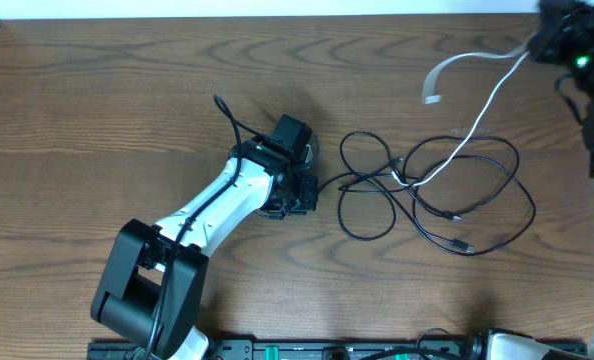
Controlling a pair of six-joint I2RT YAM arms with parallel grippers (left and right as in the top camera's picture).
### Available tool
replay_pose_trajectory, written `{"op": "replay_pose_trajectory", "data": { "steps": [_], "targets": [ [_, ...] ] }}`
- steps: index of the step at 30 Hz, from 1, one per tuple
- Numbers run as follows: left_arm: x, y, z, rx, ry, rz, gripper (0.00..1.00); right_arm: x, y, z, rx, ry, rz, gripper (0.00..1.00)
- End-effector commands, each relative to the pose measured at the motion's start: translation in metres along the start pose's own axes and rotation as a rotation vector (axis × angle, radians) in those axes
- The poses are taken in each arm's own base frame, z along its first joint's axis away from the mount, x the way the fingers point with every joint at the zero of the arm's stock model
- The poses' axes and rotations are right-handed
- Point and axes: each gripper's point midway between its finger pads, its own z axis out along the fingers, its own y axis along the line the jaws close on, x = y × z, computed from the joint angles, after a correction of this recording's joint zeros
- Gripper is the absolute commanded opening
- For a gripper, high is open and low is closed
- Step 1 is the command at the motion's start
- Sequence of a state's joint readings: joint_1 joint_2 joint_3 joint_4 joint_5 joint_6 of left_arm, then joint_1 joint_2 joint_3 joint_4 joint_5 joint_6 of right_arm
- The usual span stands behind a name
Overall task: Untangle cables
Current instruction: 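Grasp the white cable with the right gripper and pull it up-right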
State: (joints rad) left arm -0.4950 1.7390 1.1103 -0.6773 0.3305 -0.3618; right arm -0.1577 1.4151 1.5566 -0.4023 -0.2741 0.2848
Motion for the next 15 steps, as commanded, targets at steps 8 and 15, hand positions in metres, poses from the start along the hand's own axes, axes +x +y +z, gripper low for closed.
{"op": "replay_pose_trajectory", "data": {
  "steps": [8,15],
  "targets": [
    [-0.002,0.002,-0.004,-0.024,-0.016,0.016,0.07,-0.145,-0.077,-0.091,0.302,-0.457,0.040,0.01],
    [0.001,0.004,-0.004,-0.029,-0.004,0.013,0.08,-0.106,-0.150,-0.081,0.535,-0.270,-0.037,0.01]
  ]
}}
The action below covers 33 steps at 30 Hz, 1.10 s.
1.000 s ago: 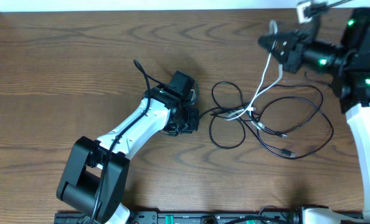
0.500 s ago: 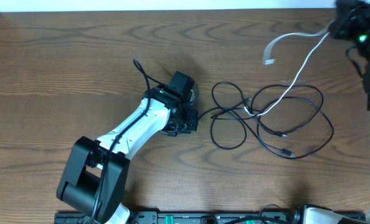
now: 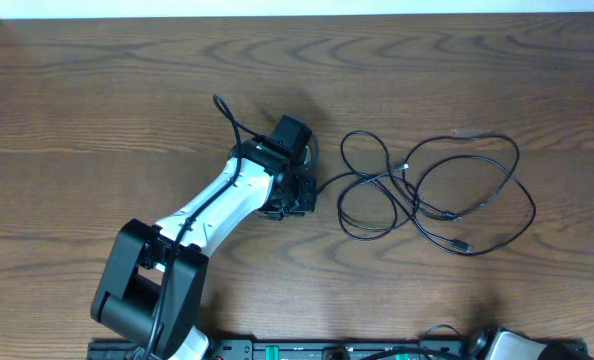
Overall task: Untangle cables
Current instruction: 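Grasp the white cable with the right gripper and pull it up-right, then carry the white cable to the right table edge and release it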
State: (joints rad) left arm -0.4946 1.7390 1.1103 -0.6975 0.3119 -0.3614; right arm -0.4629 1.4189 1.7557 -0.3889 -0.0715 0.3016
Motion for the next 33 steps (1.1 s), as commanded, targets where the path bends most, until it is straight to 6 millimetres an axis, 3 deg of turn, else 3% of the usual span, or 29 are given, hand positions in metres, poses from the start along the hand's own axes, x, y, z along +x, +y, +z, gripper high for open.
{"op": "replay_pose_trajectory", "data": {
  "steps": [1,5,10,16,21,27,33],
  "targets": [
    [-0.002,-0.001,-0.004,-0.005,-0.014,0.018,0.07,0.031,-0.033,0.022,0.116,0.099,-0.120,0.01],
    [-0.002,-0.001,-0.004,-0.005,-0.013,0.017,0.08,0.084,-0.064,0.045,0.215,0.264,-0.157,0.01],
    [0.001,0.000,-0.004,-0.009,-0.003,0.012,0.07,0.132,-0.098,0.061,0.325,0.401,-0.166,0.01],
    [0.003,0.001,-0.004,-0.013,0.005,0.009,0.07,0.161,-0.128,0.070,0.379,0.483,-0.153,0.01],
    [0.003,0.001,-0.004,-0.013,0.006,0.009,0.07,0.183,-0.165,0.071,0.450,0.552,-0.129,0.01],
    [0.003,0.001,-0.004,-0.013,0.005,0.009,0.08,0.215,-0.213,0.059,0.552,0.672,-0.095,0.01],
    [0.003,0.001,-0.004,-0.013,0.005,0.009,0.08,0.231,-0.249,0.041,0.644,0.732,-0.011,0.01]
  ]
}}
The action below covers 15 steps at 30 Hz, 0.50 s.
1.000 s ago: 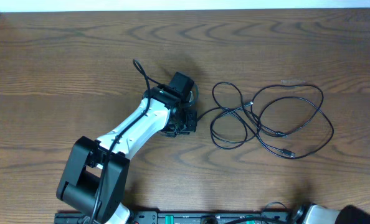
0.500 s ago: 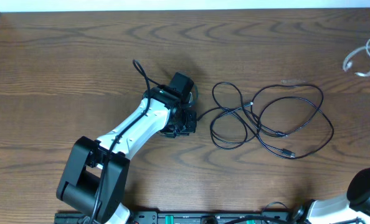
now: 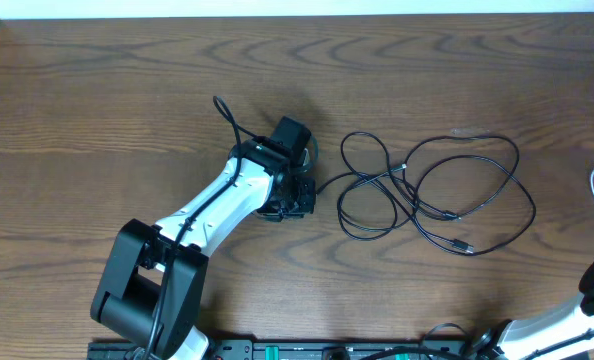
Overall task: Untangle cables
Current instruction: 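Carry the white cable to the right table edge and release it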
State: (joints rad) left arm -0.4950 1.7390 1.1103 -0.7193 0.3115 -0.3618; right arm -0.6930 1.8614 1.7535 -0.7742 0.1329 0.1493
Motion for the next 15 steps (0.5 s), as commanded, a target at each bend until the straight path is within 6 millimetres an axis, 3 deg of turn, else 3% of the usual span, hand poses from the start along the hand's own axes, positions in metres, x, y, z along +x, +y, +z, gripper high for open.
{"op": "replay_pose_trajectory", "data": {
  "steps": [1,11,15],
  "targets": [
    [-0.002,-0.001,-0.004,-0.004,-0.014,0.015,0.08,0.008,-0.023,0.006,0.049,0.036,0.079,0.01],
    [-0.002,-0.001,-0.004,-0.004,-0.014,0.015,0.08,0.016,-0.025,0.007,0.032,0.075,0.091,0.01],
    [-0.002,-0.001,-0.004,-0.004,-0.014,0.015,0.08,0.018,-0.025,0.007,0.031,0.082,0.090,0.08]
  ]
}}
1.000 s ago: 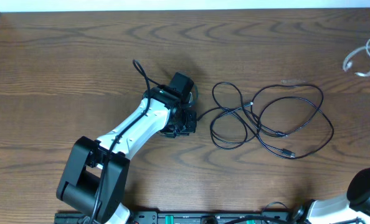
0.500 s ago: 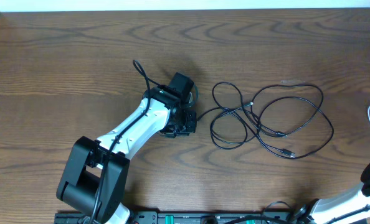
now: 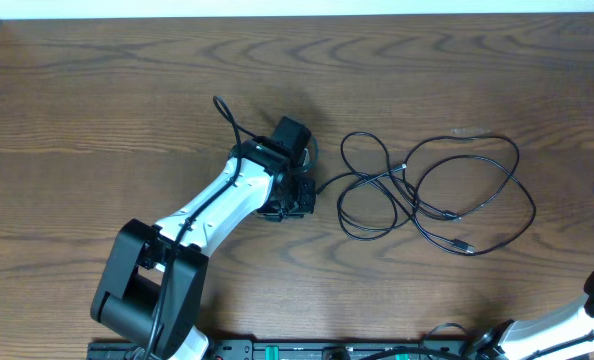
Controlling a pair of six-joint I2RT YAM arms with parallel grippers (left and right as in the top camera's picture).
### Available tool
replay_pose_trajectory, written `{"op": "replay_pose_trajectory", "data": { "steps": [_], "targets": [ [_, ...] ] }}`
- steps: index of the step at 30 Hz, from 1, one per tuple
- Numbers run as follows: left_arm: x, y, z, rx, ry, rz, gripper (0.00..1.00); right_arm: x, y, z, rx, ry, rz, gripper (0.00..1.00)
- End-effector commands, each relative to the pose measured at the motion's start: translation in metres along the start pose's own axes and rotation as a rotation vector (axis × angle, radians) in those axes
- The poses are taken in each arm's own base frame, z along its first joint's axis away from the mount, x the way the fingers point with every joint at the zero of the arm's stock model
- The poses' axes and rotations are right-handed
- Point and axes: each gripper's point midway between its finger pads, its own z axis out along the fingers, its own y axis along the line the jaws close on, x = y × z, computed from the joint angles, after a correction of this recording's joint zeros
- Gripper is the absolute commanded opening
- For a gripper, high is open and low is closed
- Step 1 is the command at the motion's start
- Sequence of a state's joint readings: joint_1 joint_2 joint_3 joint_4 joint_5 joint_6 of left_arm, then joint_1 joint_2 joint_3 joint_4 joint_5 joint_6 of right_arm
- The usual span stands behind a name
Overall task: Untangle cables
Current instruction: 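Carry the white cable to the right table edge and release it, then move the right gripper back to the black cable pile and grasp a cable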
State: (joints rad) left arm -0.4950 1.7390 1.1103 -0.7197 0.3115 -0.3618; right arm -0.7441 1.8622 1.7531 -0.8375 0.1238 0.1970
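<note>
A thin black cable (image 3: 432, 190) lies in loose overlapping loops right of the table's centre, with a small plug (image 3: 463, 245) at its lower end. Its left end runs into the fingers of my left gripper (image 3: 307, 192), which looks shut on it. Only a small loop of the white cable shows at the right edge, well apart from the black loops. Of my right arm just the elbow and a white link show at the lower right. Its gripper is out of frame.
The left arm's body (image 3: 217, 205) stretches from its base (image 3: 147, 285) at the lower left up to the gripper. A black rail (image 3: 307, 350) runs along the front edge. A pale strip (image 3: 277, 8) borders the back of the wooden table.
The white cable's loop at the right edge has shifted further out of frame, so less of it shows. The right arm's elbow sits slightly lower. The left gripper and black cable have not moved.
At first the right gripper was at the top right with the white cable stretched up from the black tangle. Then the white cable and right arm were out of view, leaving only the black loops. Later a white loop showed at the right edge and now mostly beyond it.
</note>
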Motion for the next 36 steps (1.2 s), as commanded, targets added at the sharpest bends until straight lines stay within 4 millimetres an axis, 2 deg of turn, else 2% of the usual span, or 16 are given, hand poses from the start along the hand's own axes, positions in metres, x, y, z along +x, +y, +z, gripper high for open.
{"op": "replay_pose_trajectory", "data": {
  "steps": [1,6,7,9,13,15,19,22,24,25,26,30,35,36],
  "targets": [
    [-0.002,-0.001,-0.004,-0.004,-0.014,0.015,0.08,0.004,0.000,0.005,-0.002,0.019,0.010,0.09],
    [-0.002,-0.001,-0.004,-0.004,-0.014,0.015,0.08,0.005,0.000,0.005,-0.002,0.022,0.010,0.09],
    [-0.002,-0.001,-0.004,-0.004,-0.014,0.015,0.08,0.005,0.000,0.005,-0.002,0.022,0.010,0.12],
    [-0.002,-0.001,-0.004,-0.004,-0.014,0.015,0.08,0.005,0.000,0.005,-0.002,0.023,0.010,0.26],
    [-0.002,-0.001,-0.004,-0.004,-0.014,0.015,0.08,0.007,0.009,0.005,-0.054,0.033,0.010,0.43],
    [-0.002,-0.001,-0.004,-0.004,-0.014,0.015,0.07,0.010,0.027,0.003,-0.155,0.052,0.010,0.53],
    [-0.002,-0.001,-0.004,-0.006,-0.015,0.015,0.07,0.022,0.065,-0.007,-0.352,0.101,-0.053,0.61],
    [-0.005,0.006,-0.005,-0.045,-0.031,0.015,0.08,0.056,0.100,-0.024,-0.509,0.217,-0.147,0.64],
    [-0.006,0.010,-0.005,-0.068,-0.040,0.014,0.08,0.079,0.113,-0.034,-0.552,0.293,-0.204,0.66],
    [-0.007,0.013,-0.005,-0.086,-0.045,0.013,0.09,0.099,0.123,-0.044,-0.585,0.356,-0.263,0.67],
    [-0.007,0.016,-0.005,-0.102,-0.048,0.012,0.13,0.111,0.128,-0.049,-0.600,0.390,-0.300,0.67],
    [-0.007,0.033,-0.008,-0.199,-0.058,0.007,0.23,0.175,0.154,-0.085,-0.653,0.576,-0.528,0.69],
    [-0.004,0.059,-0.015,-0.341,-0.069,-0.017,0.30,0.228,0.174,-0.113,-0.610,0.687,-0.763,0.70],
    [-0.004,0.067,-0.018,-0.381,-0.074,-0.040,0.31,0.244,0.182,-0.120,-0.602,0.703,-0.831,0.70]
  ]
}}
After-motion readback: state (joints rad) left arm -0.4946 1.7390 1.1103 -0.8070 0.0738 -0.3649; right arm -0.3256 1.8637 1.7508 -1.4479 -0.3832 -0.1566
